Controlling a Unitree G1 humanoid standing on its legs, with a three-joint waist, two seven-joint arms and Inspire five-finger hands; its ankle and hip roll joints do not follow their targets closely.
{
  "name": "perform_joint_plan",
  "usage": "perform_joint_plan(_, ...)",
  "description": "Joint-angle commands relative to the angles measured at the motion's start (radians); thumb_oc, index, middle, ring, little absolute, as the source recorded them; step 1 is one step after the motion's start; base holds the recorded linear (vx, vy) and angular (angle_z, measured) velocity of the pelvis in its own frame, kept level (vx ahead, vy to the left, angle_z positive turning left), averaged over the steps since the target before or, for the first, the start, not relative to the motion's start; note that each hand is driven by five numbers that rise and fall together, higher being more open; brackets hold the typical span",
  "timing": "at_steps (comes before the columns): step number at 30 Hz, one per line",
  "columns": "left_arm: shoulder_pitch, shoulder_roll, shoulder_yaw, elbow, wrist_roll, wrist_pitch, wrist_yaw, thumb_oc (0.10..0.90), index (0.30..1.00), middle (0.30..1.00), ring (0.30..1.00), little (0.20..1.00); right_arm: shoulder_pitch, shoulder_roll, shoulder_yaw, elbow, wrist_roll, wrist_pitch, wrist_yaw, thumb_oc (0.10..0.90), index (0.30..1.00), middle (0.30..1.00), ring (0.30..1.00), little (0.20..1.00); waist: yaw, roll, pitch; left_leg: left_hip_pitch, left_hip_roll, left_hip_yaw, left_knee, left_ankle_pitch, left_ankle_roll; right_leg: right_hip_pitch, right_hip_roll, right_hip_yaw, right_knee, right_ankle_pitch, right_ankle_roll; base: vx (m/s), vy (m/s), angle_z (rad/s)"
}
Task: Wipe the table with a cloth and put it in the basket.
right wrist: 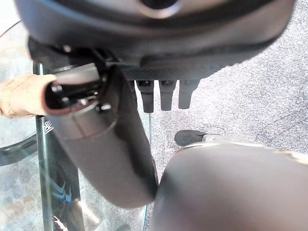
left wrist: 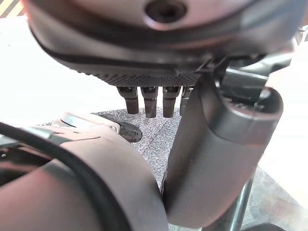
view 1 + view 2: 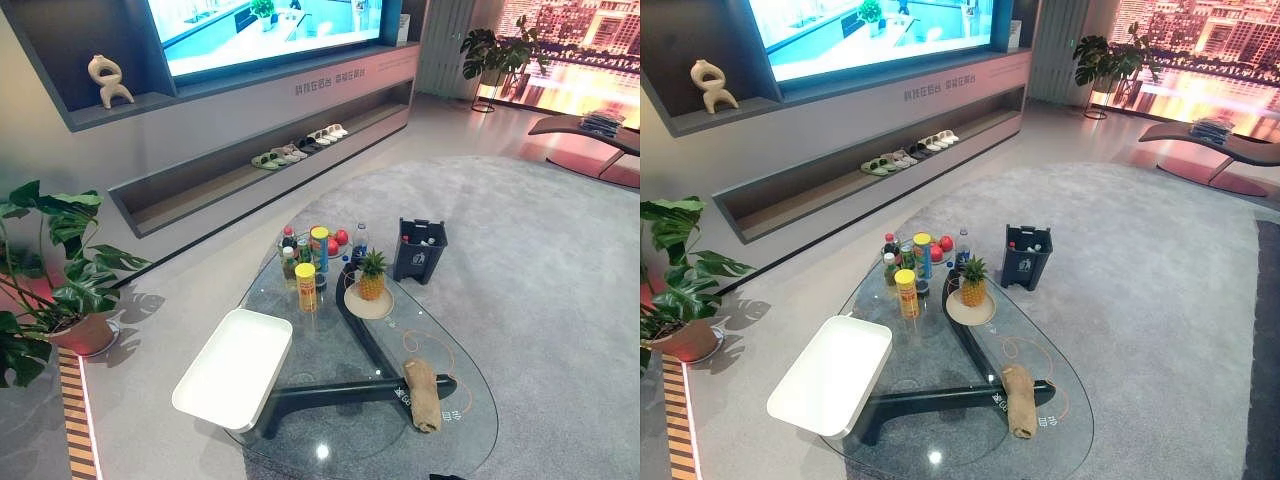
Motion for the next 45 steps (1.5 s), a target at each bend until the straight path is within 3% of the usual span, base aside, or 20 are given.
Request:
perform_joint_plan(1, -0.086, -0.038, -0.018, 0.042, 0.009, -0.005, -0.029, 0.8, 0.9, 0.9, 0.9, 0.9, -0.025, 0.007, 0.062, 0.075, -0.047, 0.02, -0.023, 0.8, 0.9, 0.9, 0.9, 0.9, 0.015, -0.027, 0.035, 0.028, -0.075, 0.001, 0.015, -0.086, 0.052, -0.034, -0.019, -0.026, 0.014, 0.041, 0.029, 0.0, 0.0, 0.0)
perform_joint_plan(8, -0.082, -0.042, 0.004, 0.051, -0.011, -0.054, -0.027, 0.8, 0.9, 0.9, 0.9, 0.9, -0.019, 0.011, 0.06, 0.08, -0.041, 0.013, -0.018, 0.8, 0.9, 0.9, 0.9, 0.9, 0.017, -0.035, 0.032, 0.031, -0.074, -0.002, 0.01, -0.084, 0.053, -0.032, -0.017, -0.023, 0.011, 0.044, 0.028, 0.0, 0.0, 0.0)
perform_joint_plan(23, -0.09, -0.038, 0.001, 0.05, -0.009, -0.034, -0.028, 0.8, 0.9, 0.9, 0.9, 0.9, -0.023, 0.017, 0.068, 0.065, -0.043, 0.02, -0.027, 0.8, 0.9, 0.9, 0.9, 0.9, 0.009, -0.034, 0.04, 0.024, -0.071, 0.006, 0.009, -0.08, 0.051, -0.042, -0.013, -0.014, 0.012, 0.049, 0.028, 0.0, 0.0, 0.0)
perform_joint_plan(29, -0.089, -0.038, 0.01, 0.05, -0.003, -0.023, -0.004, 0.8, 0.9, 0.9, 0.9, 0.9, -0.019, 0.017, 0.069, 0.039, -0.039, -0.048, -0.098, 0.8, 0.9, 0.9, 0.9, 0.9, 0.005, -0.037, 0.045, 0.02, -0.068, 0.011, 0.014, -0.08, 0.049, -0.048, -0.013, -0.01, 0.013, 0.052, 0.029, 0.0, 0.0, 0.0)
perform_joint_plan(37, -0.078, -0.028, 0.018, 0.042, 0.007, -0.027, -0.004, 0.8, 0.9, 0.9, 0.9, 0.9, -0.019, 0.002, 0.071, -0.041, -0.008, -0.124, -0.111, 0.8, 0.9, 0.9, 0.9, 0.9, -0.003, -0.051, 0.077, -0.02, -0.07, 0.035, 0.091, -0.108, 0.051, -0.077, -0.016, 0.006, 0.03, 0.056, 0.026, 0.01, -0.017, -0.04)
perform_joint_plan(44, -0.105, -0.014, -0.01, -0.011, -0.047, -0.069, -0.013, 0.8, 0.9, 0.9, 0.9, 0.9, -0.043, -0.017, 0.093, -0.191, 0.114, -0.204, -0.15, 0.8, 0.9, 0.9, 0.9, 0.9, -0.014, -0.056, 0.162, -0.139, -0.077, 0.051, 0.195, -0.121, 0.059, -0.179, -0.011, 0.015, 0.096, 0.052, 0.009, -0.11, -0.029, -0.07)
perform_joint_plan(45, -0.125, -0.01, -0.023, -0.033, -0.069, -0.08, -0.011, 0.8, 0.9, 0.9, 0.9, 0.9, -0.064, -0.026, 0.106, -0.253, 0.133, -0.229, -0.185, 0.8, 0.9, 0.9, 0.9, 0.9, -0.023, -0.053, 0.206, -0.183, -0.077, 0.055, 0.22, -0.117, 0.061, -0.229, -0.003, 0.015, 0.139, 0.041, 0.001, -0.2, 0.006, -0.05)
